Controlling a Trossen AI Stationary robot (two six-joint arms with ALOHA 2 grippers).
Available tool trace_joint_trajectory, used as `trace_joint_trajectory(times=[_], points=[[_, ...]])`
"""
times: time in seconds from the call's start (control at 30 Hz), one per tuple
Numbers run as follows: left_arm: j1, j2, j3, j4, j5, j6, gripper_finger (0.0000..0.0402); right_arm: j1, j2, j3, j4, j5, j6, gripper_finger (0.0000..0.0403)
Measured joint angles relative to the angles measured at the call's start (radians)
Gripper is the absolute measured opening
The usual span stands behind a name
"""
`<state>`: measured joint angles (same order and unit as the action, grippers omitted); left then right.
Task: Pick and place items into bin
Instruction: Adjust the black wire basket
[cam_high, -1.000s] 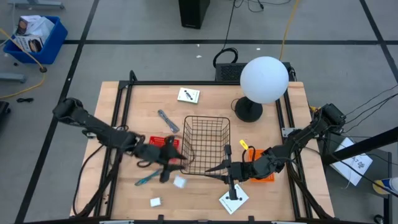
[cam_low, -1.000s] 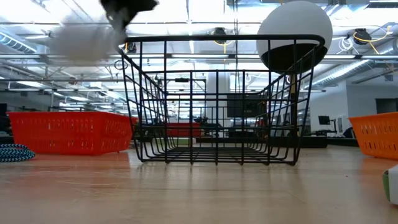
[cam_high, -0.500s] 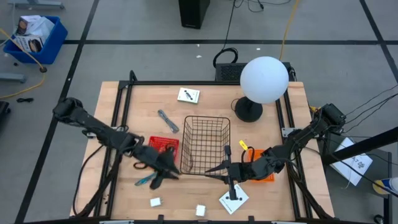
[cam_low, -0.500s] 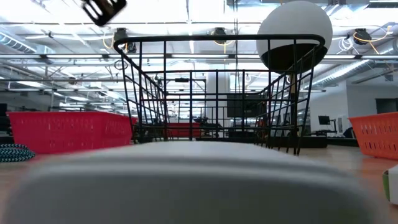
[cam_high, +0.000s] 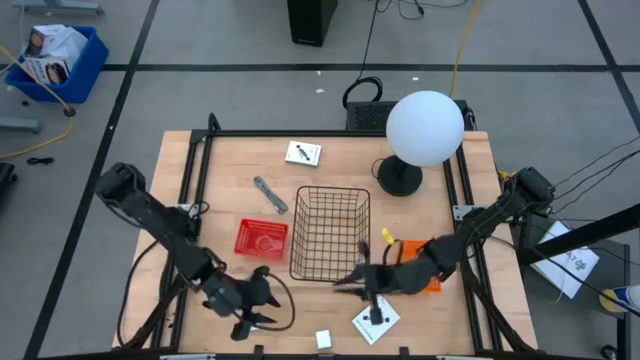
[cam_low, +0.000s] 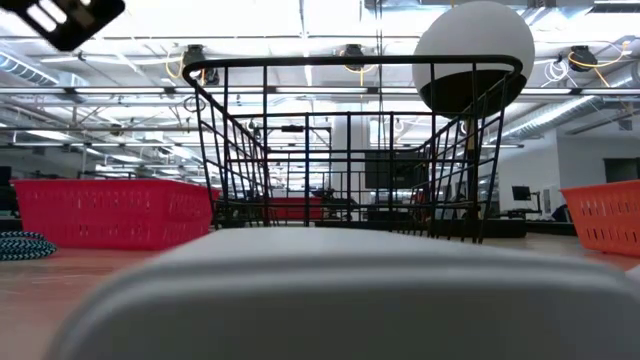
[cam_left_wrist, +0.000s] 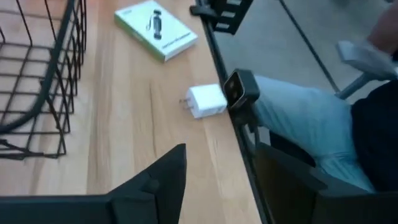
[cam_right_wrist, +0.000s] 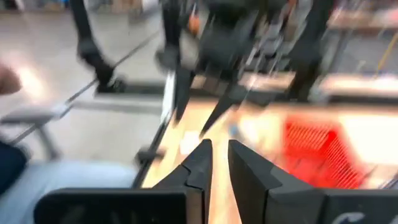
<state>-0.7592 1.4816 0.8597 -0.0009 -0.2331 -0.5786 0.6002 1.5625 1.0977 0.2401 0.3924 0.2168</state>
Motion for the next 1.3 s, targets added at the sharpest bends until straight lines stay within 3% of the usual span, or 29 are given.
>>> trace_joint_trajectory(times=[0.13,0.3,0.43,0.53,0.83,1.03,1.3], points=[[0.000,0.042,0.000,0.003,-0.044,-0.001,0.0208,0.004,0.142,0.000,0.012,-0.048,0.039,0.0082],[0.022,0.060,0.000,-0.004,-0.058,-0.001,0.0199,-0.002,0.258,-0.001,0.092,-0.152,0.146,0.0151],[0.030,0.058,0.000,0.003,-0.057,0.031,0.0191,-0.001,0.308,-0.001,0.162,-0.159,0.170,0.0206],[0.031,0.058,0.000,0.003,-0.058,0.059,0.0187,0.010,0.355,0.016,0.197,-0.154,0.122,0.0227],[0.035,0.058,0.000,0.010,-0.058,0.062,0.0187,0.077,0.390,0.102,0.151,-0.101,-0.058,0.0184],[0.046,0.058,0.000,0.033,-0.059,0.074,0.0186,0.105,0.385,0.127,0.035,-0.053,-0.022,0.0149],[0.083,0.058,0.000,0.159,-0.120,0.204,0.0186,0.138,0.234,0.130,-0.024,0.033,-0.091,0.0113]])
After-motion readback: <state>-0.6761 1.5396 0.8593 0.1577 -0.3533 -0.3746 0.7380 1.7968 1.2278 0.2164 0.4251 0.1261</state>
